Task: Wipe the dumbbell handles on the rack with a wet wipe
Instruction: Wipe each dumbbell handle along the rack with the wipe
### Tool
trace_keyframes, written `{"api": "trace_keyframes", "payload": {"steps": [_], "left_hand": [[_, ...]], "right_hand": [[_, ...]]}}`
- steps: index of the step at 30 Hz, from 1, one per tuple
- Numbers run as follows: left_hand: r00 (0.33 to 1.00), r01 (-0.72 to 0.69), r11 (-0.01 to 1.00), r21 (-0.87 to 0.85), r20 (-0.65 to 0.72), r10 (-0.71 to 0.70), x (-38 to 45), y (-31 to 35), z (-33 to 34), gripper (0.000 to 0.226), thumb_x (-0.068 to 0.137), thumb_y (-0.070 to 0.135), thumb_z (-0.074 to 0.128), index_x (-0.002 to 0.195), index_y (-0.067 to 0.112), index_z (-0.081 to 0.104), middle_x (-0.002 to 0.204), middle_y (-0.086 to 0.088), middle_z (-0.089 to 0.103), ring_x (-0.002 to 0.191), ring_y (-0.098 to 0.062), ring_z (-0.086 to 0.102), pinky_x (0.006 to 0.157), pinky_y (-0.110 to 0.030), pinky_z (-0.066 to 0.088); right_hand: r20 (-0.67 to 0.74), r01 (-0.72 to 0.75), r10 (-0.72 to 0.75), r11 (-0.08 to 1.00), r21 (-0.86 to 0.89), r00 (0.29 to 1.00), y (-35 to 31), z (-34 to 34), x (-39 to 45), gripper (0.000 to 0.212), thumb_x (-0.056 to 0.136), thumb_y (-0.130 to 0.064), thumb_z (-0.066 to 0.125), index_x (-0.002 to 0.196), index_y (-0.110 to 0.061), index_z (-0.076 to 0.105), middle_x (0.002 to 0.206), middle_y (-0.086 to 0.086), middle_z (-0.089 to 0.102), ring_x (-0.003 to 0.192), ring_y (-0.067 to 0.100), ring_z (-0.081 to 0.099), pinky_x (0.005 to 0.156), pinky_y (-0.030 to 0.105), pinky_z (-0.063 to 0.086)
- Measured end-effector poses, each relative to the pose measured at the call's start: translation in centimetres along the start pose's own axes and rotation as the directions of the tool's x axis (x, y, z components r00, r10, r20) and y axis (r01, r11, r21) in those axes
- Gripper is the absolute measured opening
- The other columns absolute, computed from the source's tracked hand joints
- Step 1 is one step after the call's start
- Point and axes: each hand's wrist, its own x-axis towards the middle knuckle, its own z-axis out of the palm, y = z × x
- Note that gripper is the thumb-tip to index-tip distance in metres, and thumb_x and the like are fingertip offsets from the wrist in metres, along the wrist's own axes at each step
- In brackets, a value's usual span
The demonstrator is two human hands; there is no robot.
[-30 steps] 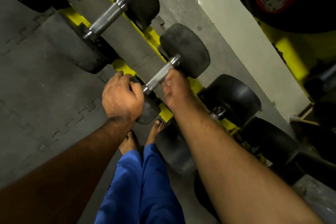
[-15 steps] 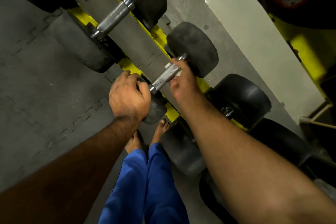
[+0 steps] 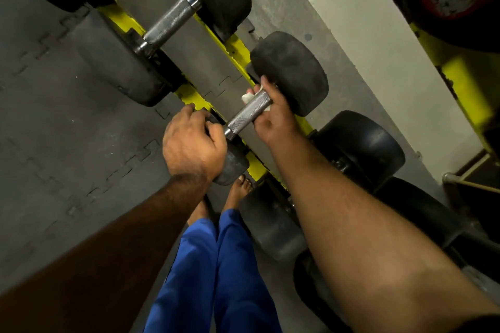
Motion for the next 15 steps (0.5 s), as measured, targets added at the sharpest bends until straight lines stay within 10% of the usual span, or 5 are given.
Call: {"api": "trace_keyframes", "payload": {"steps": [10,15], "left_hand": [[1.0,0.009,1.0,-0.01,0.003,-0.009,0.2,-0.1,0.0,0.039,0.083,0.03,0.041,0.097,0.007,0.07,0.105,-0.01,0.065,0.096,-0.026,0.06,0.084,-0.038,0.048],[0.999,0.017,1.0,-0.006,0.031,-0.017,0.1,-0.1,0.1,0.037,0.084,0.029,0.043,0.099,0.007,0.069,0.108,-0.01,0.065,0.098,-0.026,0.06,0.085,-0.04,0.05]], "right_hand": [[0.012,0.025,-0.026,0.998,0.06,1.0,0.3,0.4,0.3,0.025,0.102,-0.023,0.051,0.078,-0.015,0.052,0.07,-0.001,0.051,0.07,0.013,0.055,0.082,0.031,0.045],[0.099,-0.142,0.17,0.96,-0.24,0.98,2.8,-1.7,-0.8,0.025,0.097,-0.03,0.057,0.079,-0.013,0.056,0.073,0.001,0.063,0.08,0.021,0.065,0.09,0.037,0.05]]}}
